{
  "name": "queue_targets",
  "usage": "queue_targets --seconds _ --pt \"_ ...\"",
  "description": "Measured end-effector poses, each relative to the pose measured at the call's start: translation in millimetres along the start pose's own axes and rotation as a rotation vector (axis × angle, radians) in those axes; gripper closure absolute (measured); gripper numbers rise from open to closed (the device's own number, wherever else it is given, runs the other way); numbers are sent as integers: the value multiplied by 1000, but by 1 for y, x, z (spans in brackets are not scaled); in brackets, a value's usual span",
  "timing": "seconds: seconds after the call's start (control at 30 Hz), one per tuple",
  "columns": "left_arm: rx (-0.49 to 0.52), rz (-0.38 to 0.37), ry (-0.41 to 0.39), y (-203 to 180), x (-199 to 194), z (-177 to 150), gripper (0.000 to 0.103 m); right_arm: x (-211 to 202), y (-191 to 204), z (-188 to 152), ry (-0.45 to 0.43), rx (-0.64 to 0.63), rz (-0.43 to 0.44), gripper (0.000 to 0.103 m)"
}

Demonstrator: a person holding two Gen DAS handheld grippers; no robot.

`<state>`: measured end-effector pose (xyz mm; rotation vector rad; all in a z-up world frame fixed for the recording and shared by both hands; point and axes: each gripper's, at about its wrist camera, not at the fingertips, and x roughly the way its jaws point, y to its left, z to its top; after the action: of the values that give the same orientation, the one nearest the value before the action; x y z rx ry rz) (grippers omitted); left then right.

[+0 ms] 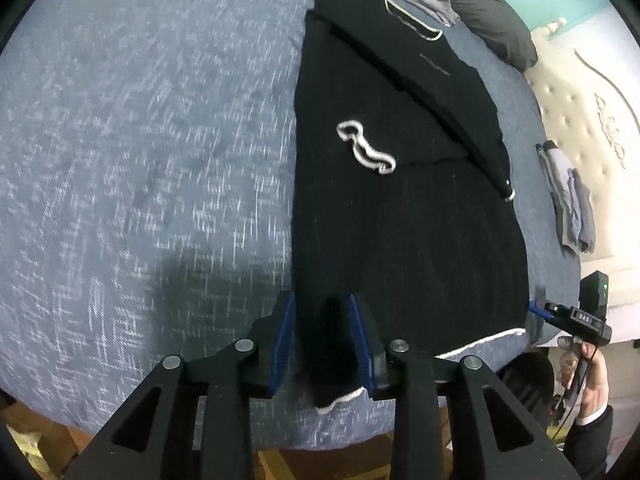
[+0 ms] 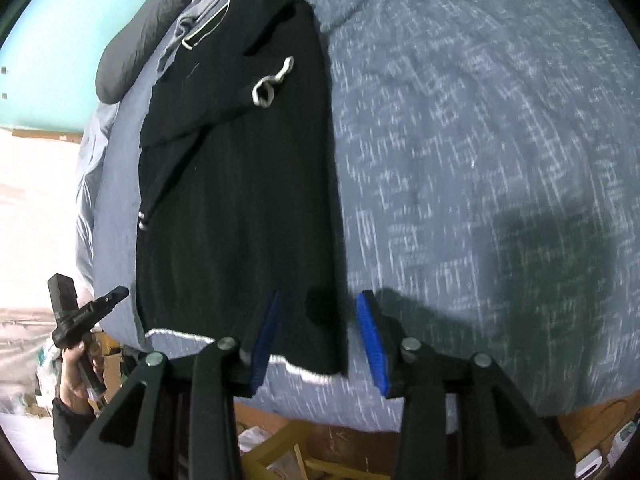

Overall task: Fold clothes
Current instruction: 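Grasp the white-trimmed hem with both grippers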

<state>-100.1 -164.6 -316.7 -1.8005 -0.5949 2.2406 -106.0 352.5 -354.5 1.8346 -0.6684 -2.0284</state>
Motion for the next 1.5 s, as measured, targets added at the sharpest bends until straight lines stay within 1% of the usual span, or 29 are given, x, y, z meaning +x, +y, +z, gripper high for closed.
queue_targets --seconds 0.17,0.3,0.43,0.57,0.73,0.83,0.87,0.9,0.93,0.97,1.03,1.13,1.27,1.4,1.47,1.5 --pt "-15 -17 28 2 7 -7 66 9 0 -7 19 4 4 62" --pt "-15 -5 48 3 13 -10 63 14 1 -7 31 4 7 62" --pt "-23 -13 71 5 18 -13 62 18 3 -8 38 1 9 62" --pt "-8 -16 97 1 25 -20 62 22 6 -7 47 -10 6 62" --pt "9 -5 95 -4 28 -24 62 25 7 -8 53 -33 -16 62" --pt "25 2 88 -8 27 -26 65 26 10 -8 58 -42 -10 62" --pt "37 2 87 -11 26 -26 68 26 11 -8 61 -47 -4 62" --pt "45 1 86 -13 25 -26 75 26 12 -8 64 -50 5 62" --pt "53 -1 84 -15 23 -26 78 26 13 -8 66 -49 23 62" --pt "60 -2 83 -18 22 -26 78 26 13 -8 65 -45 48 62" --pt "72 0 82 -21 21 -23 81 28 13 -7 65 -34 67 62" --pt "88 3 81 -25 20 -18 82 31 17 -6 68 -47 44 62" --pt "92 5 85 -25 20 -16 84 33 22 -5 72 -63 39 62" --pt "96 4 85 -24 20 -15 88 32 26 -7 61 -97 36 62" --pt "100 5 82 -24 19 -14 90 32 28 -8 54 -114 34 66" --pt "102 5 82 -24 19 -14 91 31 29 -8 50 -123 34 71"
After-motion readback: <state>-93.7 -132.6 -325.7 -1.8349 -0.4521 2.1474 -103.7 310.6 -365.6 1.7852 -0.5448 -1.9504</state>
